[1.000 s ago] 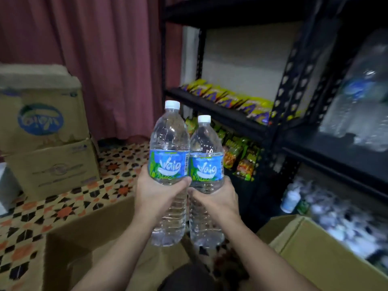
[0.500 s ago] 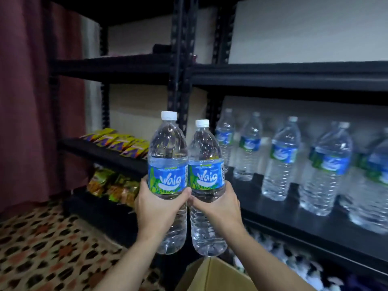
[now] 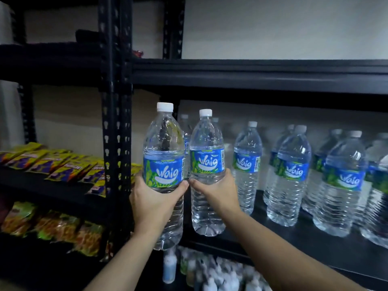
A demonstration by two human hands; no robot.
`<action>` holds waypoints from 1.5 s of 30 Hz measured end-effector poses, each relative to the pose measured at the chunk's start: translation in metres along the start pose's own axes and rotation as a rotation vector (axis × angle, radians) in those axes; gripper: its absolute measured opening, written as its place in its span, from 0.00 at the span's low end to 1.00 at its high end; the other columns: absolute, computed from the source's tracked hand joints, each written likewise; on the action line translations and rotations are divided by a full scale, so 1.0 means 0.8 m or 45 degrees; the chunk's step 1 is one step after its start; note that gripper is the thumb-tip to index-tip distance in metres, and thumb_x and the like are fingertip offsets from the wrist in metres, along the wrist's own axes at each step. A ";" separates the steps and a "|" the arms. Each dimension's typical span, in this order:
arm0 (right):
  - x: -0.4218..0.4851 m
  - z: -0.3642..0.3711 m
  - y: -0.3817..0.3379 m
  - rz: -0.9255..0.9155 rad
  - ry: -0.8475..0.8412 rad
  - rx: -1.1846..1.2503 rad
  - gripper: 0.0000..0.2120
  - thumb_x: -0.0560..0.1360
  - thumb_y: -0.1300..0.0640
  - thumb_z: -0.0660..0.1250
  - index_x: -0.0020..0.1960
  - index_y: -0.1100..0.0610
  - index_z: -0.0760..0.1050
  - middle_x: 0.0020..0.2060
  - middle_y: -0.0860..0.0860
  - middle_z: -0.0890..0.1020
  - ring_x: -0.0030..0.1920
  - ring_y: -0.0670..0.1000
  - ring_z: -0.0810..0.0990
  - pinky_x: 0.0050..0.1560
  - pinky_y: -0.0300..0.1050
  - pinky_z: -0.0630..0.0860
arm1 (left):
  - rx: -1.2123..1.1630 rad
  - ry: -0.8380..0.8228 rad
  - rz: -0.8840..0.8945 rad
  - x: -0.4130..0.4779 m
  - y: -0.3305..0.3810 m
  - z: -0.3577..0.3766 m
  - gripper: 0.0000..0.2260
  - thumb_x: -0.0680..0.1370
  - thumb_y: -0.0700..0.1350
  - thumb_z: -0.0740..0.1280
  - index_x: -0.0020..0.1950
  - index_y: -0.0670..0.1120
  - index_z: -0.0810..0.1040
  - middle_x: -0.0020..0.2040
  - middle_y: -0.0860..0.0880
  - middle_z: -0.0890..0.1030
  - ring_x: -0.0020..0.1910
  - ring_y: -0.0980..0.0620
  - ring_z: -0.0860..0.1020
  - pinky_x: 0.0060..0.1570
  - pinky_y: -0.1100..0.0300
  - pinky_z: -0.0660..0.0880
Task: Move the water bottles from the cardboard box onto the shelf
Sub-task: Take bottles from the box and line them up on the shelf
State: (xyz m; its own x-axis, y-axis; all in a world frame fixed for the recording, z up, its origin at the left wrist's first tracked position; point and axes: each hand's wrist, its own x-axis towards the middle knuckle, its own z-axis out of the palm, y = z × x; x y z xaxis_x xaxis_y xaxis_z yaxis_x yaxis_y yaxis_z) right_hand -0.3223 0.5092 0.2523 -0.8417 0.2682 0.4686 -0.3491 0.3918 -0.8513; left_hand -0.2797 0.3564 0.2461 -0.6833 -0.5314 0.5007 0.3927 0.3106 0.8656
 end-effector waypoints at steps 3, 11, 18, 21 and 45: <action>0.033 0.011 0.006 -0.023 0.082 -0.016 0.35 0.58 0.46 0.83 0.57 0.53 0.68 0.49 0.46 0.80 0.50 0.48 0.79 0.53 0.42 0.76 | 0.010 -0.026 0.028 0.015 -0.009 0.014 0.32 0.56 0.54 0.84 0.54 0.48 0.74 0.49 0.51 0.80 0.52 0.47 0.78 0.50 0.55 0.75; 0.082 0.051 0.037 0.085 0.118 0.080 0.34 0.63 0.55 0.83 0.60 0.57 0.66 0.50 0.47 0.74 0.52 0.48 0.76 0.53 0.36 0.69 | 0.052 -0.029 0.036 0.032 -0.030 0.034 0.33 0.54 0.59 0.82 0.53 0.51 0.74 0.50 0.51 0.81 0.53 0.45 0.79 0.54 0.49 0.78; 0.086 0.065 0.064 0.135 0.087 0.111 0.42 0.58 0.49 0.84 0.63 0.56 0.63 0.55 0.47 0.73 0.57 0.47 0.73 0.61 0.40 0.70 | 0.082 -0.034 0.049 0.041 -0.033 0.031 0.32 0.56 0.57 0.83 0.54 0.48 0.74 0.49 0.51 0.81 0.52 0.46 0.79 0.53 0.51 0.77; 0.083 0.062 0.076 0.152 -0.003 0.072 0.43 0.58 0.49 0.85 0.64 0.53 0.63 0.59 0.48 0.75 0.62 0.50 0.74 0.64 0.43 0.71 | 0.093 -0.043 0.053 0.042 -0.035 0.030 0.32 0.56 0.57 0.83 0.54 0.49 0.73 0.50 0.51 0.80 0.54 0.45 0.78 0.54 0.50 0.77; 0.090 0.069 0.108 0.374 -0.097 -0.179 0.43 0.62 0.41 0.81 0.65 0.60 0.63 0.65 0.56 0.74 0.65 0.57 0.73 0.61 0.46 0.71 | 0.063 -0.003 0.099 0.054 -0.050 0.014 0.32 0.56 0.56 0.83 0.54 0.50 0.74 0.49 0.53 0.80 0.51 0.47 0.79 0.54 0.51 0.78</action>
State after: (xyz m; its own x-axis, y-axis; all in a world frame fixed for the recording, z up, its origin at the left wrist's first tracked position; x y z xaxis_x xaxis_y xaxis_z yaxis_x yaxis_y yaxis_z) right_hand -0.4362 0.5134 0.1998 -0.9283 0.3228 0.1847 -0.0316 0.4263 -0.9040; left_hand -0.3320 0.3298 0.2330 -0.6534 -0.5023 0.5663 0.4136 0.3897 0.8228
